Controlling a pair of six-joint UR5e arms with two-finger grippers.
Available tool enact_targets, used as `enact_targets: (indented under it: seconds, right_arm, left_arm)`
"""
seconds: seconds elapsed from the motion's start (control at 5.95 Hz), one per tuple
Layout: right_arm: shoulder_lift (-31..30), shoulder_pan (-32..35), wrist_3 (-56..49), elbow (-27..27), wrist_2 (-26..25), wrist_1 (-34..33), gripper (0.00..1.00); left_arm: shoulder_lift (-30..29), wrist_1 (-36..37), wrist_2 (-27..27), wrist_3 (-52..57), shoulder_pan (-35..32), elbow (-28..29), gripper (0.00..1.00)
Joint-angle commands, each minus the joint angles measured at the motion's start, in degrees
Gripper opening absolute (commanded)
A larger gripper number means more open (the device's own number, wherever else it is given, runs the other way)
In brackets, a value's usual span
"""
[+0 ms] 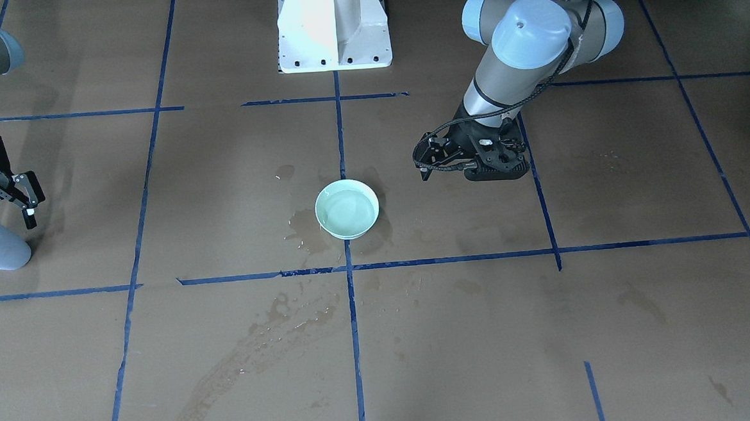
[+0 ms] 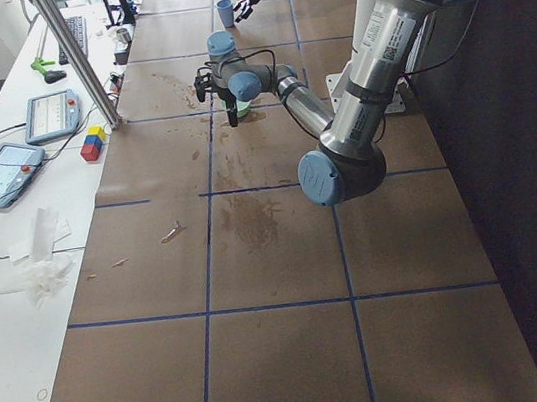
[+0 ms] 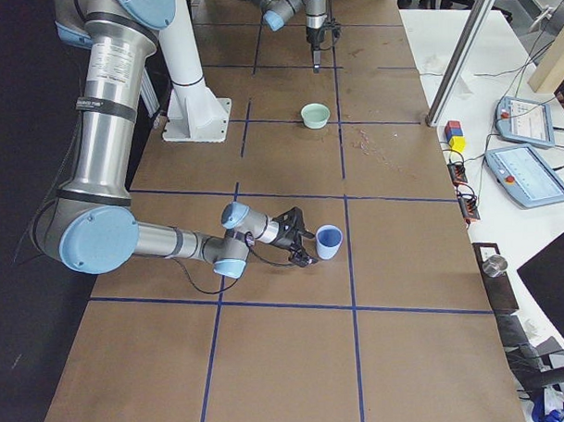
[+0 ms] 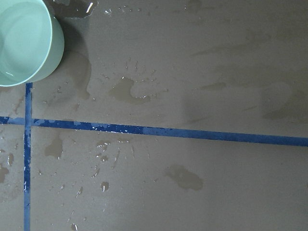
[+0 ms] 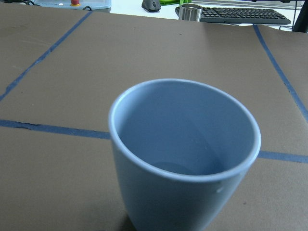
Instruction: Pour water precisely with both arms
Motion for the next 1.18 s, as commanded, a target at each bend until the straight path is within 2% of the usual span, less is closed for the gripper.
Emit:
enact_targets:
  seconds: [0.0, 0.5, 0.84, 1.01]
  right_arm:
    - [0.88, 0.32, -0.51, -0.27, -1.62, 0.01, 1.0]
    - [1.84, 2.95, -0.6, -0.7, -1.98, -0.26, 1.0]
    - [6.23, 4.54, -0.6, -5.26, -1.89, -0.08, 1.0]
    - [6.33, 4.72, -0.6, -5.28, -1.8, 0.0, 1.0]
  left_arm:
    - [0.0, 0.0, 0.0, 0.0, 0.03, 0.0, 1.0]
    - [0.0, 0.0, 0.0, 0.0, 0.03, 0.09, 1.0]
    - [0.0, 0.0, 0.0, 0.0, 0.03, 0.0, 1.0]
    - [0.0, 0.0, 0.0, 0.0, 0.03, 0.0, 1.0]
